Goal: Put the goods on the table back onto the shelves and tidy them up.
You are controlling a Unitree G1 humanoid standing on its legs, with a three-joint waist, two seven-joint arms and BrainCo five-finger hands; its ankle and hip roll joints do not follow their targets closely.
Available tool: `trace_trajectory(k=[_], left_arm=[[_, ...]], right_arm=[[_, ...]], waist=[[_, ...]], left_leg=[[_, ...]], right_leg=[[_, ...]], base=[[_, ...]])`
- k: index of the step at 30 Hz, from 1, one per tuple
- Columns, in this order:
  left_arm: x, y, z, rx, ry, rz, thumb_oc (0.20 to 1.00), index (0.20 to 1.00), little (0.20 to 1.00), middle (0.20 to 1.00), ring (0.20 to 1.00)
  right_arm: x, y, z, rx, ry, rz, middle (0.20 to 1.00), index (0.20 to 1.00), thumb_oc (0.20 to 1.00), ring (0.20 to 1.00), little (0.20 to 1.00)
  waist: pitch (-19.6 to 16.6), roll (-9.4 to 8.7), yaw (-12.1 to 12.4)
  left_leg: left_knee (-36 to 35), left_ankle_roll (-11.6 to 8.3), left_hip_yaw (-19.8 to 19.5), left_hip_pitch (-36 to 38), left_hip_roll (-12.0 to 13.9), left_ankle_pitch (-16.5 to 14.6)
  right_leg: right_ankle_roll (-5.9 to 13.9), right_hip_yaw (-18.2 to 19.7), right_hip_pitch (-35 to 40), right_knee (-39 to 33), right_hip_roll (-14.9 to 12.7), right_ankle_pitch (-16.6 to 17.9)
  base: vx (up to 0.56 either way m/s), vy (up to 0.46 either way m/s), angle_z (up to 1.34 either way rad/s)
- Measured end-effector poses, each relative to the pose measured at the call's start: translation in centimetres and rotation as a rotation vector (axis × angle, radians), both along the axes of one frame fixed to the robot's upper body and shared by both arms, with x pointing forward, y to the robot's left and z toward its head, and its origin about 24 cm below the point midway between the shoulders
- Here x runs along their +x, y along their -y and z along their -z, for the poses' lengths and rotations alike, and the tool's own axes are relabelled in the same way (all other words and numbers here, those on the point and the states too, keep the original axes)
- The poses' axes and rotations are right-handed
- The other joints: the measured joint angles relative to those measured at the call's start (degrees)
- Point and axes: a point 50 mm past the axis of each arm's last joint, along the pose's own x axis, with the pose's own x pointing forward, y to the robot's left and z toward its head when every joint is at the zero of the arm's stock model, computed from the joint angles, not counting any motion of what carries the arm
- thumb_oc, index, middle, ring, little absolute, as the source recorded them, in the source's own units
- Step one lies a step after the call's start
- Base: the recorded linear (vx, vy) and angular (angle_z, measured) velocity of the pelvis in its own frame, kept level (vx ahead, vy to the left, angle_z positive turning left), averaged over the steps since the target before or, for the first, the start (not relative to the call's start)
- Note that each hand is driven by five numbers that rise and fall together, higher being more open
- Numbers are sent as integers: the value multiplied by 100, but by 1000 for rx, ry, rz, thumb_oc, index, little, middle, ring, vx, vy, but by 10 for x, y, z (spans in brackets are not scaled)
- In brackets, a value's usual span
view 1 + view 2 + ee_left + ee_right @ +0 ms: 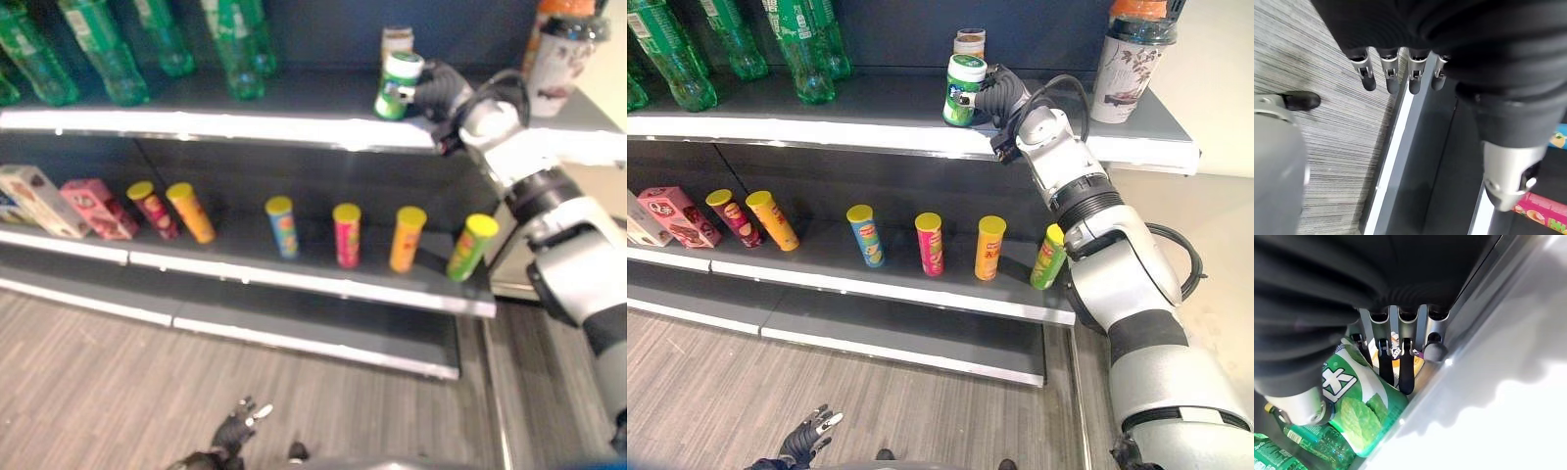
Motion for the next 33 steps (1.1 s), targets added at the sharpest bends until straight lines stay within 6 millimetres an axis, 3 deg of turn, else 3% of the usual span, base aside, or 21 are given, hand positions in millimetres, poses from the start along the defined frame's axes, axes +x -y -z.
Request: trace_trajectory(k=[12,18,21,22,23,25,26,27,28,29,30,31,33], left_arm=[[-7,1,5,4,-41,23,1000,1000,1000,1000,1000],[-4,4,5,-4,-37,34,1000,1000,1000,1000,1000],[-5,3,5,-3,-38,35,1000,1000,1000,1000,1000],[-5,3,5,-3,-39,35,1000,1000,1000,1000,1000],[-5,3,5,-2,-38,34,1000,1000,1000,1000,1000],[-4,3,5,-3,-37,35,1000,1000,1000,1000,1000],[-4,3,5,-2,-36,35,1000,1000,1000,1000,1000],[-4,3,5,-2,-36,34,1000,1000,1000,1000,1000],[-4,3,5,-2,-36,35,1000,1000,1000,1000,1000],[-4,3,5,-2,-35,35,1000,1000,1000,1000,1000],[-4,3,5,-2,-35,34,1000,1000,1000,1000,1000],[-4,3,5,-1,-35,34,1000,1000,1000,1000,1000],[-4,3,5,-1,-36,34,1000,1000,1000,1000,1000]], right_arm=[[0,4,-4,-54,-3,4,200,200,200,200,200],[1,-5,-6,-82,-36,-26,200,200,200,200,200],[1,-5,-7,-91,-42,-26,200,200,200,200,200],[1,-4,-8,-91,-43,-25,473,473,473,473,473],[2,-3,-7,-89,-45,-20,696,696,696,696,696],[2,-2,-6,-89,-52,-15,1000,1000,1000,1000,1000],[2,-1,-5,-86,-56,-11,1000,1000,1000,1000,1000],[3,-1,-6,-86,-55,-10,846,846,846,846,846],[3,-2,-6,-86,-55,-11,780,780,780,780,780],[3,-2,-6,-88,-53,-11,780,780,780,780,780],[3,-3,-6,-93,-52,-11,959,959,959,959,959],[3,-3,-6,-94,-51,-11,1000,1000,1000,1000,1000],[3,-3,-7,-99,-49,-10,1000,1000,1000,1000,1000]], waist=[[-26,-76,-10],[-12,-309,-25],[-10,-333,-15],[-10,-332,-14],[-10,-332,-21],[-6,-326,-20],[-6,-325,-21],[-4,-322,-22],[-3,-320,-22],[-1,-317,-25],[3,-312,-24],[4,-309,-23],[7,-307,-27]], left_leg=[[3,-12,-120,-66,-3,11],[1,-15,-116,-67,-5,12],[1,-15,-117,-69,-5,12],[1,-15,-117,-69,-5,12],[1,-15,-117,-68,-4,12],[1,-15,-113,-69,-4,12],[1,-15,-112,-69,-5,12],[2,-15,-110,-69,-4,12],[2,-15,-109,-69,-6,12],[2,-15,-106,-69,-7,12],[2,-15,-106,-69,-8,12],[2,-15,-106,-69,-8,12],[2,-15,-106,-69,-8,12]], right_leg=[[5,-137,21,3,11,-34],[9,-126,18,3,9,-37],[10,-126,18,2,9,-38],[10,-126,18,2,8,-38],[10,-125,18,2,10,-38],[10,-120,13,1,9,-38],[10,-119,12,2,9,-38],[12,-117,11,1,9,-39],[12,-116,9,1,9,-40],[12,-114,8,1,8,-40],[13,-112,8,1,7,-40],[14,-112,9,1,6,-41],[14,-111,8,1,6,-41]], base=[[8,-1,5],[0,0,0],[0,0,0],[0,0,0],[0,0,0],[0,0,0],[0,0,0],[0,0,0],[0,0,0],[0,0,0],[0,0,0],[0,0,0],[0,0,0]])
